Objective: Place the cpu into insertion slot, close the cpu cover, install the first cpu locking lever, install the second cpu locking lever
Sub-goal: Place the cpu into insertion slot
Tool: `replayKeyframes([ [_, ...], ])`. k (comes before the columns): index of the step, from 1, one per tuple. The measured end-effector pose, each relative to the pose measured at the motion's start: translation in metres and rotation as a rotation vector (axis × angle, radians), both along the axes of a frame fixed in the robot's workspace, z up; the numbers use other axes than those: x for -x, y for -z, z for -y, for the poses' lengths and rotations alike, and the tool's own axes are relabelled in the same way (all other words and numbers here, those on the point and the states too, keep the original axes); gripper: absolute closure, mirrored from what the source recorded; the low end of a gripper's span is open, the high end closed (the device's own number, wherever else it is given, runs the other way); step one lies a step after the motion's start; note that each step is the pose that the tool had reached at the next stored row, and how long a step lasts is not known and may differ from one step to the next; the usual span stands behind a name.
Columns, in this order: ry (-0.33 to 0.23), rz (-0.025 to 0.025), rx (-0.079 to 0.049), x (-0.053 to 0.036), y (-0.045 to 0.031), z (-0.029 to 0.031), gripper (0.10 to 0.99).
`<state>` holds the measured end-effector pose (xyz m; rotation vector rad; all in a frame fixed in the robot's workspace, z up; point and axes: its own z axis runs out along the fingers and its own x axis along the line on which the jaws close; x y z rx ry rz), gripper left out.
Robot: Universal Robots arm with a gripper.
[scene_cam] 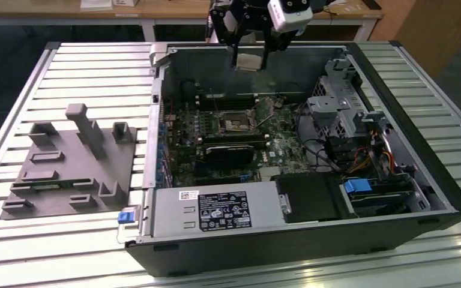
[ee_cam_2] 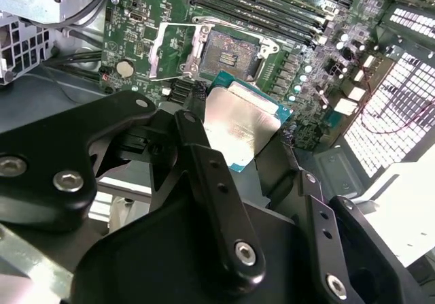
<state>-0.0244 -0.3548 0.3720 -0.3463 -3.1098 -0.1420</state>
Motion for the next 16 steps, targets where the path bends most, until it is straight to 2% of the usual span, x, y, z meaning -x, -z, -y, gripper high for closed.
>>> replayKeyframes([
  [16, 0.040, 0.0000, 0.000, 0.0001, 0.0001, 0.0000, 0.545],
])
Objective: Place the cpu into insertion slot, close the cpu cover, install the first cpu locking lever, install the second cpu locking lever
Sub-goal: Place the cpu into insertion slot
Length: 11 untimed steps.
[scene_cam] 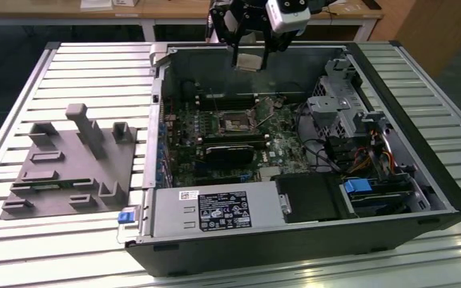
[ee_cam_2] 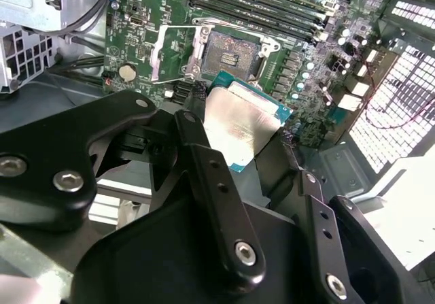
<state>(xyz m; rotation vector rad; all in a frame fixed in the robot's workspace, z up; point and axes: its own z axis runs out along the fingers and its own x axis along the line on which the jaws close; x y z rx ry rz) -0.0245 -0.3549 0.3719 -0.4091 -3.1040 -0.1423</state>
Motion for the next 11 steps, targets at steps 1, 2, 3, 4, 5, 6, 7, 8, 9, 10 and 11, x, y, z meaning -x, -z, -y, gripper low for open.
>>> replayKeyframes([
  [1, 0.003, 0.0000, 0.000, 0.0000, 0.0000, 0.0000, 0.545],
  [2, 0.006, 0.0000, 0.000, 0.0000, 0.0000, 0.0000, 0.545],
  [3, 0.009, 0.0000, 0.000, 0.0000, 0.0000, 0.0000, 0.545],
  [4, 0.012, 0.0000, 0.000, 0.0000, 0.0000, 0.0000, 0.545],
  [5, 0.015, 0.0000, 0.000, 0.0000, 0.0000, 0.0000, 0.545],
  [6, 0.018, 0.0000, 0.000, 0.0000, 0.0000, 0.0000, 0.545],
  [7, 0.022, 0.0000, 0.000, 0.0000, 0.0000, 0.0000, 0.545],
  [8, 0.026, 0.0000, 0.000, 0.0000, 0.0000, 0.0000, 0.545],
  [9, 0.029, 0.0000, 0.000, 0.0000, 0.0000, 0.0000, 0.545],
  [10, 0.033, 0.0000, 0.000, 0.0000, 0.0000, 0.0000, 0.545],
  [11, 0.037, 0.0000, 0.000, 0.0000, 0.0001, 0.0000, 0.545],
])
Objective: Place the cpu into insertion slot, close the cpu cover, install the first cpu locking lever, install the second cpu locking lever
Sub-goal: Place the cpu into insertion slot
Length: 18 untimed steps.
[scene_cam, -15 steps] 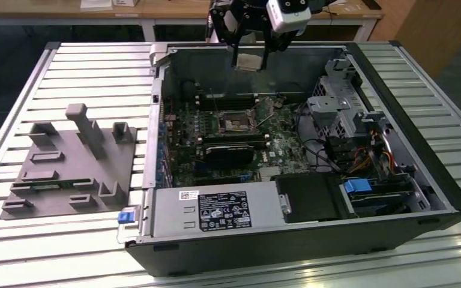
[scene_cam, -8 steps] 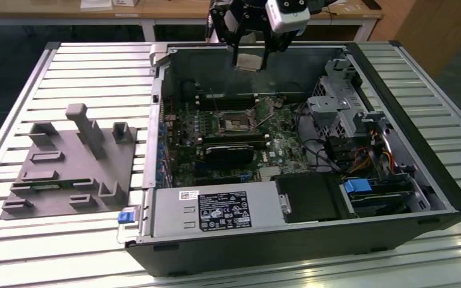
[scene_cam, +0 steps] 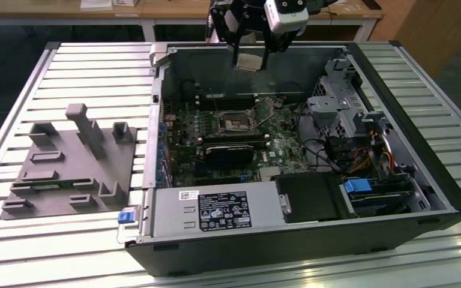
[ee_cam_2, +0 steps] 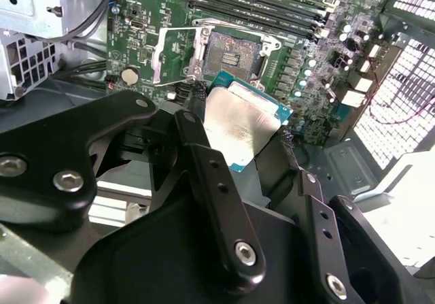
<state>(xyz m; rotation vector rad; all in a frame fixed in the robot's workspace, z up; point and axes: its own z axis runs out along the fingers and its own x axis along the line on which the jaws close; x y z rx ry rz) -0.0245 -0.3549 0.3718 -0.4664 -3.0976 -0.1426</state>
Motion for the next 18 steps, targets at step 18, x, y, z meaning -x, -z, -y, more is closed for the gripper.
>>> replayKeyframes([
  [18, 0.063, 0.0000, 0.000, 0.0001, 0.0002, 0.0000, 0.545],
])
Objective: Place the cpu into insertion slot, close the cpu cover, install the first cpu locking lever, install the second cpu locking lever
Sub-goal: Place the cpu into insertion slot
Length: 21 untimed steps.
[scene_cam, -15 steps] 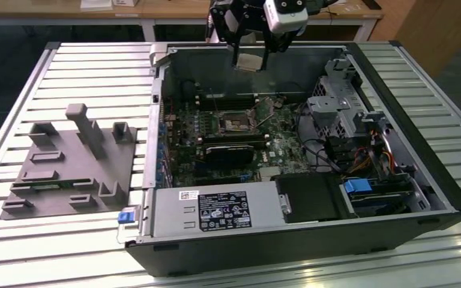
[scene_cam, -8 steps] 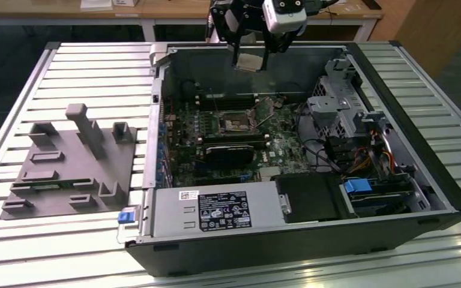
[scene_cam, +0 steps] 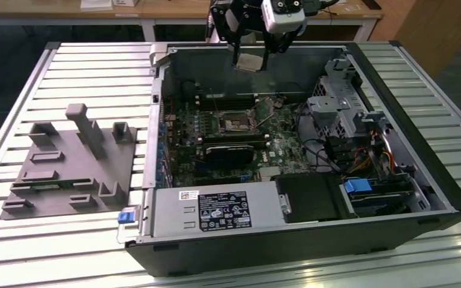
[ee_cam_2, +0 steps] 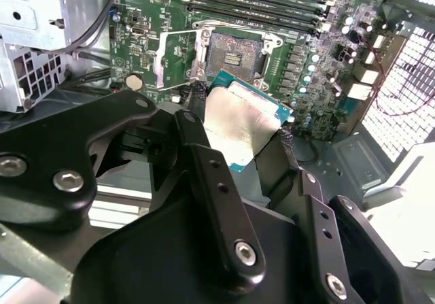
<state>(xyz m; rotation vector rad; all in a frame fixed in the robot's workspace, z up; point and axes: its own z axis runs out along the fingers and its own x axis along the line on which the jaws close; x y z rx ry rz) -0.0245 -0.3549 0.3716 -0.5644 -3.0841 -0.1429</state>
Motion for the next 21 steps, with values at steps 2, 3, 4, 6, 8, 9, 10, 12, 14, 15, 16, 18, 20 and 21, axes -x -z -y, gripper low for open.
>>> replayKeyframes([
  [2, 0.007, 0.0000, 0.000, 0.0000, 0.0000, 0.0000, 0.545],
  [3, 0.010, 0.0000, 0.000, 0.0000, 0.0000, 0.0000, 0.545],
  [4, 0.014, 0.0000, 0.000, 0.0000, 0.0000, 0.0000, 0.545],
  [6, 0.020, 0.0000, 0.000, 0.0000, 0.0000, 0.0000, 0.545],
  [8, 0.027, 0.0000, 0.000, 0.0001, 0.0001, 0.0000, 0.545],
  [9, 0.030, 0.0000, 0.000, 0.0001, 0.0001, 0.0000, 0.545],
  [10, 0.034, 0.0000, 0.000, 0.0001, 0.0001, 0.0000, 0.545],
  [12, 0.040, 0.0000, 0.000, 0.0002, 0.0001, 0.0000, 0.545],
  [14, 0.047, 0.0000, 0.000, 0.0002, 0.0001, 0.0000, 0.545],
  [15, 0.050, 0.0000, 0.000, 0.0002, 0.0001, 0.0000, 0.545],
  [16, 0.053, 0.0000, 0.000, 0.0003, 0.0001, 0.0000, 0.545],
  [18, 0.059, 0.0000, 0.000, 0.0003, 0.0001, 0.0000, 0.545],
  [20, 0.065, 0.0000, 0.000, 0.0003, 0.0001, 0.0000, 0.545],
  [21, 0.068, 0.0000, 0.000, 0.0003, 0.0001, 0.0000, 0.545],
])
